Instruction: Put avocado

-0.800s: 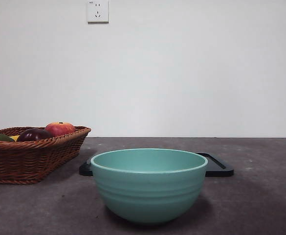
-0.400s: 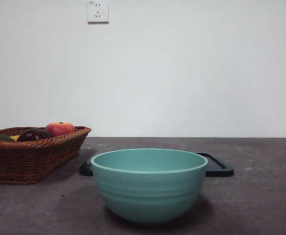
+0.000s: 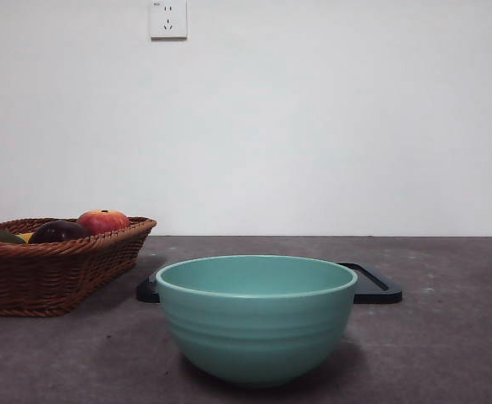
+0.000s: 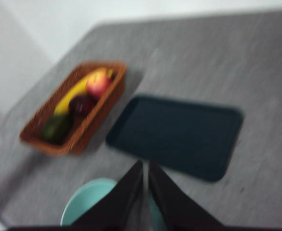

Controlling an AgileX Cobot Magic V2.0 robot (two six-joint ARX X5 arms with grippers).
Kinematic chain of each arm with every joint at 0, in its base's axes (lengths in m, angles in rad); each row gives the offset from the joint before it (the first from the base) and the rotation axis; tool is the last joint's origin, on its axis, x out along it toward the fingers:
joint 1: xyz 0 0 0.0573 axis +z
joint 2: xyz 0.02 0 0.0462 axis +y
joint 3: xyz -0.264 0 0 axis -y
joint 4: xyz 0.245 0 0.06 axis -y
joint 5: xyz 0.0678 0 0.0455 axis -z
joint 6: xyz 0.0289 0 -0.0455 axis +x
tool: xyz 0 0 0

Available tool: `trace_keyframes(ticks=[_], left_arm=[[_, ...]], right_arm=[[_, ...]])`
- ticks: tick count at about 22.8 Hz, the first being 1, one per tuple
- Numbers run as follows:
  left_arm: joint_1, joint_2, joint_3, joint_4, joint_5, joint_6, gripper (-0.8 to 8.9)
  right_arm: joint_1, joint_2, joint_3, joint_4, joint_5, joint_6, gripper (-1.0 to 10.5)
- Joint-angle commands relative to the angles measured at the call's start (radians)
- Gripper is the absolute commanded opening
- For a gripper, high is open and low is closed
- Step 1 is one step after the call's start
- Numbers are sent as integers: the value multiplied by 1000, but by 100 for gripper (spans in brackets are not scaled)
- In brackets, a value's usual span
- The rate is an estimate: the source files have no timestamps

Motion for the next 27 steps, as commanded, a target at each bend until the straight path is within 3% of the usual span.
trace_keyframes(ticks=[1, 13, 14, 18, 19, 25, 27], left_arm=[[-42, 22, 21, -47, 11, 54, 16], [-114, 32, 21, -202, 13, 52, 38], [-114, 32, 21, -201, 13, 52, 65], [-114, 32, 21, -189, 13, 52, 592], [-114, 32, 21, -186, 13, 52, 625], [-114, 32, 21, -190, 9, 52, 618], [-114, 38, 22, -201, -36, 49, 612]], right_arm=[[45, 24, 24, -42, -4, -48, 12], [112, 29, 24, -202, 2, -51, 14], [112, 29, 24, -201, 4, -51, 31], [112, 29, 24, -200, 27, -50, 587], [112, 29, 24, -200, 33, -51, 641], [112, 29, 24, -195, 32, -51, 643], [112, 29, 24, -196, 32, -51, 643]])
